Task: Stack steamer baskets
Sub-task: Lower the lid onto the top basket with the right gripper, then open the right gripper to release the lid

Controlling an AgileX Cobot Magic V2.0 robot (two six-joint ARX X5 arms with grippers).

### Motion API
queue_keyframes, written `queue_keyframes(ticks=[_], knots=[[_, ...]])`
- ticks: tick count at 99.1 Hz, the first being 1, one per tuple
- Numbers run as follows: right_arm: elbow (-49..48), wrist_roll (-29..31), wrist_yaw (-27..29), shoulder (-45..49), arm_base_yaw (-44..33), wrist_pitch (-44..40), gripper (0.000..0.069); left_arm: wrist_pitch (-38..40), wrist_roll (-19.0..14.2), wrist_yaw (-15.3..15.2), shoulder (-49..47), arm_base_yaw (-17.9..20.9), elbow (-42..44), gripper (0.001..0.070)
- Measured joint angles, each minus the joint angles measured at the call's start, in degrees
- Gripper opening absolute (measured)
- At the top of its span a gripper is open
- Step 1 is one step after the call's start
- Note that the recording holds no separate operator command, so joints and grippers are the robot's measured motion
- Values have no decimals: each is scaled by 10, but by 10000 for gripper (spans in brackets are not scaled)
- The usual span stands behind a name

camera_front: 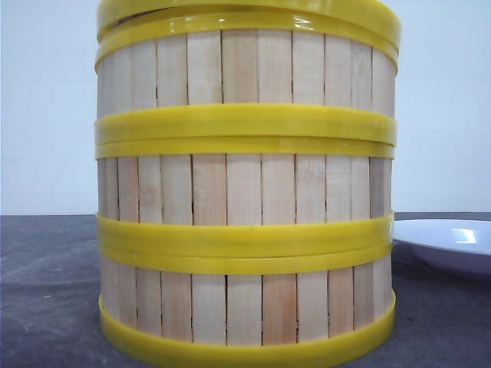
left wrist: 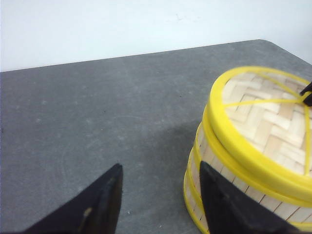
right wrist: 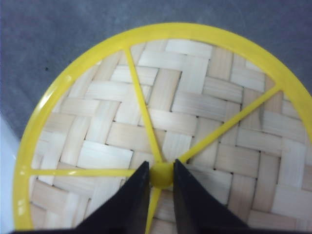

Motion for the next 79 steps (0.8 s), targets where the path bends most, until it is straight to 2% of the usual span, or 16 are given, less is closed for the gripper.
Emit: queue_keyframes(ticks=[43, 48, 56, 61, 68, 79], knots=[[1, -9, -2, 13, -8, 5, 65, -4, 0, 0, 0, 0, 0, 296], [1, -9, 0, 13, -8, 5, 126, -4, 0, 0, 0, 0, 0, 296], [1, -10, 0, 16, -8, 7, 324, -4, 0, 0, 0, 0, 0, 296], [1, -10, 1, 16, -8, 7, 401, -4, 0, 0, 0, 0, 0, 296], [1, -11, 1, 16, -10, 12, 446, -5, 0, 0, 0, 0, 0, 296], [1, -11, 2, 1, -10, 34, 465, -5, 0, 0, 0, 0, 0, 296]])
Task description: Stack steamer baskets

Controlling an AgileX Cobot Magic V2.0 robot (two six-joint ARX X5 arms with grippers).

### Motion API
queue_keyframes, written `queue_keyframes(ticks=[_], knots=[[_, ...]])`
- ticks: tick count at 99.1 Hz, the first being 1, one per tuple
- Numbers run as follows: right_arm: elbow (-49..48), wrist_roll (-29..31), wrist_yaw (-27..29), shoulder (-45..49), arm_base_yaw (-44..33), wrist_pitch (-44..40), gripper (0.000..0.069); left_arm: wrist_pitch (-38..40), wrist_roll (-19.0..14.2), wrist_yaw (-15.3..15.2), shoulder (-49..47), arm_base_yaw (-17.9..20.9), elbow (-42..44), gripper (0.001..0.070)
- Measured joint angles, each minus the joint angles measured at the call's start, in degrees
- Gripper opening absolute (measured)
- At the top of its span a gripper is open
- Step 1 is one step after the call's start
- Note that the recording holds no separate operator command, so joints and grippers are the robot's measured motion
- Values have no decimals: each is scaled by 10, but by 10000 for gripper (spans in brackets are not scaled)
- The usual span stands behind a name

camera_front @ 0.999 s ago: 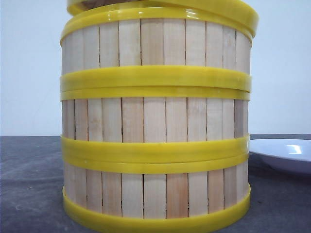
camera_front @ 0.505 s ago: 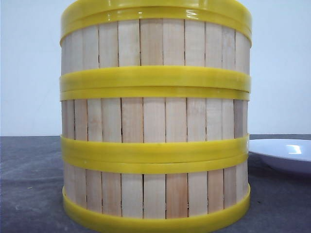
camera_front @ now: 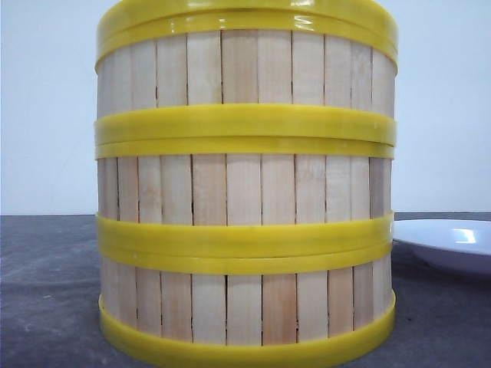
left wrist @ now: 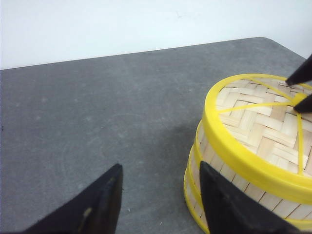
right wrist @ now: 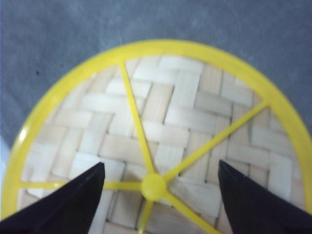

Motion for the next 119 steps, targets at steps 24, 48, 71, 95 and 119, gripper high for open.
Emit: queue_keyframes(ticks=[24, 48, 71, 95, 119], knots=[[7, -1, 53, -110, 1, 37, 468, 0, 0, 0, 0, 0, 0, 296], [10, 3, 66, -222, 3, 32, 468, 0, 0, 0, 0, 0, 0, 296], [10, 6, 112, -275, 3, -29, 468, 4, -13, 0, 0, 0, 0, 296], [10, 8, 141, -285, 3, -67, 468, 29, -19, 0, 0, 0, 0, 296], [10, 8, 141, -281, 3, -76, 165, 31, -28, 0, 0, 0, 0, 158]])
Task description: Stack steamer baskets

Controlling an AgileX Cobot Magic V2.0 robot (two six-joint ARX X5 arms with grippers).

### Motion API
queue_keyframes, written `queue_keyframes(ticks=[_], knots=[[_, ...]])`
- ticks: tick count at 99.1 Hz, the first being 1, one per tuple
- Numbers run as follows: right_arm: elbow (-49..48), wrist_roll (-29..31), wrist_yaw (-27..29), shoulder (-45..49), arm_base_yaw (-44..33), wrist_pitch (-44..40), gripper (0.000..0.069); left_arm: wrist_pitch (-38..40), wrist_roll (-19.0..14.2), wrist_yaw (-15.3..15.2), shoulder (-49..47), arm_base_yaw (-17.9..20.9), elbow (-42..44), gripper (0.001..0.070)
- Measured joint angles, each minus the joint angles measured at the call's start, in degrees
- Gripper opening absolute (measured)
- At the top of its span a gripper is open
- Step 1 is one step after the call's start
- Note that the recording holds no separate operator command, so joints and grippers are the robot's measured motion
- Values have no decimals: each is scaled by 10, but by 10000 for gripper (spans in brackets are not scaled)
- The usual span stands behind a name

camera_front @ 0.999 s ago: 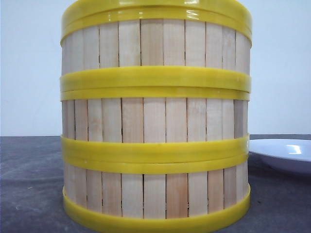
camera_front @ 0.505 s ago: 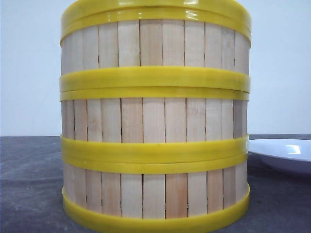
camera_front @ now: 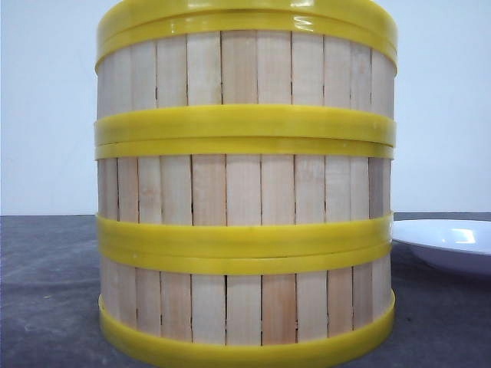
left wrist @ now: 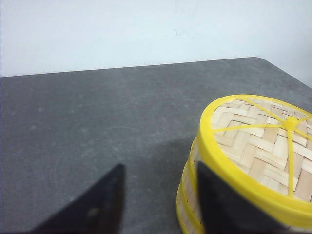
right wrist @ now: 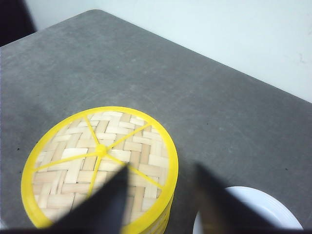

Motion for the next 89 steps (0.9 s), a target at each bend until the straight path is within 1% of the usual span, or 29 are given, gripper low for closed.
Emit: queue_keyframes(ticks=[3, 7, 12, 17, 29, 89], knots=[[0, 0, 0, 0, 0, 0, 105, -1, -2, 0, 0, 0, 0, 103], [0, 0, 0, 0, 0, 0, 58, -1, -2, 0, 0, 0, 0, 63], [0, 0, 0, -1, 0, 0, 28, -1, -2, 0, 0, 0, 0, 39], [0, 0, 0, -1, 0, 0, 14, -1, -2, 0, 0, 0, 0, 30], [0, 0, 0, -1, 0, 0, 5, -5, -2, 0, 0, 0, 0, 27], [0, 0, 0, -1, 0, 0, 5, -6, -2, 0, 0, 0, 0, 27]])
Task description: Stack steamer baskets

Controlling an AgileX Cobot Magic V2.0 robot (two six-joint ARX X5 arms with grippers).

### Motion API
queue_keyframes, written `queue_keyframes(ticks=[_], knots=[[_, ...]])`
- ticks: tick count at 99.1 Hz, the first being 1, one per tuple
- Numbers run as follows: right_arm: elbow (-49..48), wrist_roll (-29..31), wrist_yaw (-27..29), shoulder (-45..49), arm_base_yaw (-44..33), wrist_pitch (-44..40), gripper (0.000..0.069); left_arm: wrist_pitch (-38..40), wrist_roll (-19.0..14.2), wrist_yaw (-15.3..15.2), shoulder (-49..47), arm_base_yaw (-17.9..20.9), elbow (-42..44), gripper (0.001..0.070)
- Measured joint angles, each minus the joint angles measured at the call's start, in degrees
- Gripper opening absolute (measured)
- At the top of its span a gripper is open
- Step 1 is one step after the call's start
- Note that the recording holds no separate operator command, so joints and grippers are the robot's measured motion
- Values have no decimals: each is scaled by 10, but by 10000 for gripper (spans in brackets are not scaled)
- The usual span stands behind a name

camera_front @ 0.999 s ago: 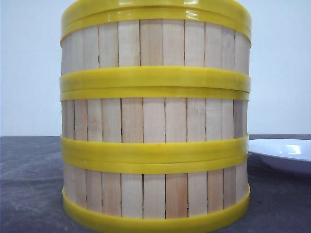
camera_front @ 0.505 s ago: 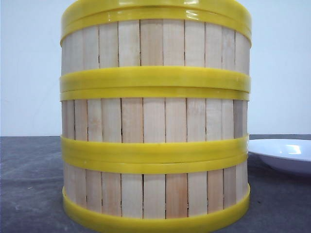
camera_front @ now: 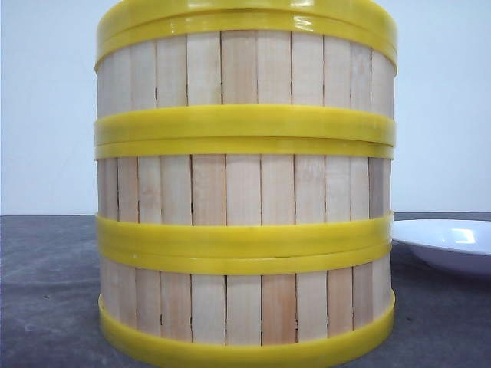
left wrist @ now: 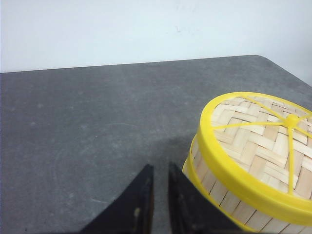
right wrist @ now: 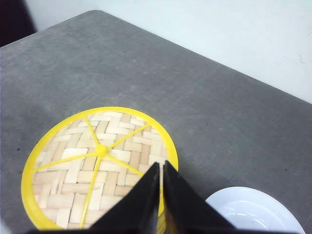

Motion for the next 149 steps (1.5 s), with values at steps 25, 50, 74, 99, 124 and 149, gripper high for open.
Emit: queue_keyframes(ticks=[25, 50, 74, 99, 124, 149], knots=[[0, 0, 0, 0, 0, 0, 5, 0, 0, 0, 0, 0, 0, 27], [0, 0, 0, 0, 0, 0, 5, 1, 21, 0, -4, 22, 0, 27], [0, 0, 0, 0, 0, 0, 5, 42, 35, 0, -42, 116, -82, 27], [0, 0, 0, 0, 0, 0, 5, 152, 43, -1, -120, 182, -247, 27], [0, 0, 0, 0, 0, 0, 5, 213, 51, 0, -184, 196, -376, 27], [0, 0, 0, 0, 0, 0, 5, 216, 58, -1, -217, 203, -432, 27]])
